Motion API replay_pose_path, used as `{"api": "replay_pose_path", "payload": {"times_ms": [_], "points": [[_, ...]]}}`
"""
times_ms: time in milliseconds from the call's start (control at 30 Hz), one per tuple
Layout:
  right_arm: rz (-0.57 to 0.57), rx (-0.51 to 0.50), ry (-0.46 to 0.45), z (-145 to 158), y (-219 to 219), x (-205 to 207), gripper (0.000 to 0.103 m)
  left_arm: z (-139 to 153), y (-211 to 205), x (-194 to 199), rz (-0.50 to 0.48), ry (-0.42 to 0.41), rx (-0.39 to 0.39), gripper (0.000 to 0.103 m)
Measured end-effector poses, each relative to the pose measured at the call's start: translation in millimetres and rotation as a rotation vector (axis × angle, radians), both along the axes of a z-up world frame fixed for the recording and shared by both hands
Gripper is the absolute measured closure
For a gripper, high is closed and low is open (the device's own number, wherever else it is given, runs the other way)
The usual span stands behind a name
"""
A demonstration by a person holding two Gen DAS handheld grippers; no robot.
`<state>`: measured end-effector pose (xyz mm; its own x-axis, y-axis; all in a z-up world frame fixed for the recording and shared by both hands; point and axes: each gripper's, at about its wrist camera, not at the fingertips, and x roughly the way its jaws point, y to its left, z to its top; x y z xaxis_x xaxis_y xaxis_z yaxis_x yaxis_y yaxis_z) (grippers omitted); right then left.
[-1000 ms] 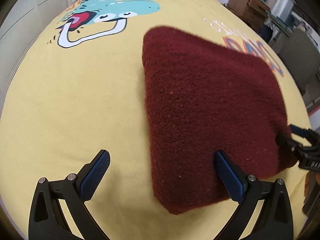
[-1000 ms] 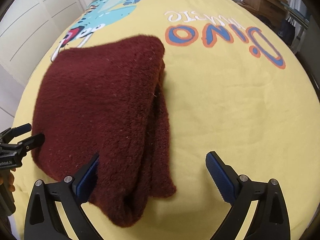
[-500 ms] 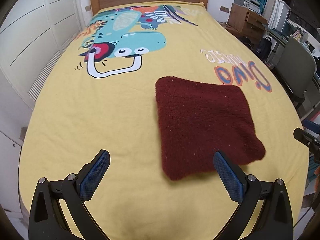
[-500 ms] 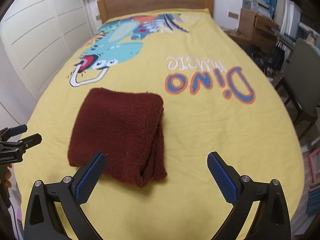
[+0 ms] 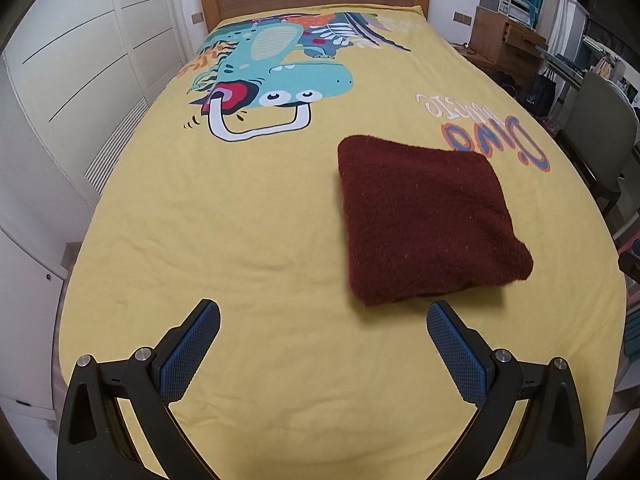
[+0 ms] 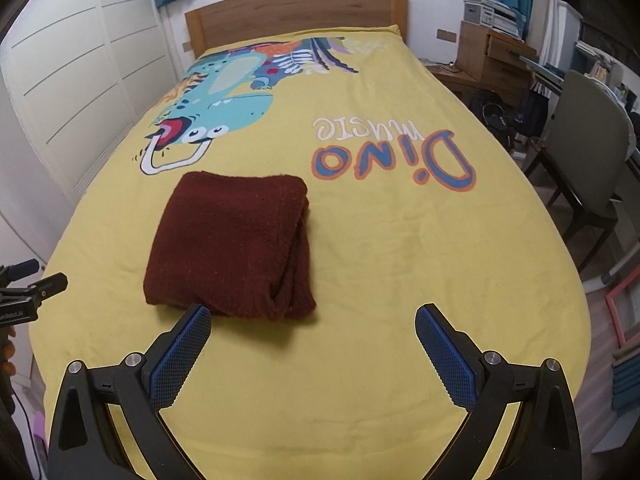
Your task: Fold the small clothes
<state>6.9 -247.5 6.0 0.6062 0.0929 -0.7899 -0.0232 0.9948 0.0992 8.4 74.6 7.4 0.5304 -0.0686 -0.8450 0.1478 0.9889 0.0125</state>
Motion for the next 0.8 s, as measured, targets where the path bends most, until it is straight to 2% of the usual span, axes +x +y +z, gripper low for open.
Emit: {"api": "replay_pose_path", "payload": {"times_ms": [800], "points": [[-0.024, -0.021, 0.012, 1, -9, -10, 0.001, -12, -2, 1, -0.014, 0.023, 0.022, 0.001]]}}
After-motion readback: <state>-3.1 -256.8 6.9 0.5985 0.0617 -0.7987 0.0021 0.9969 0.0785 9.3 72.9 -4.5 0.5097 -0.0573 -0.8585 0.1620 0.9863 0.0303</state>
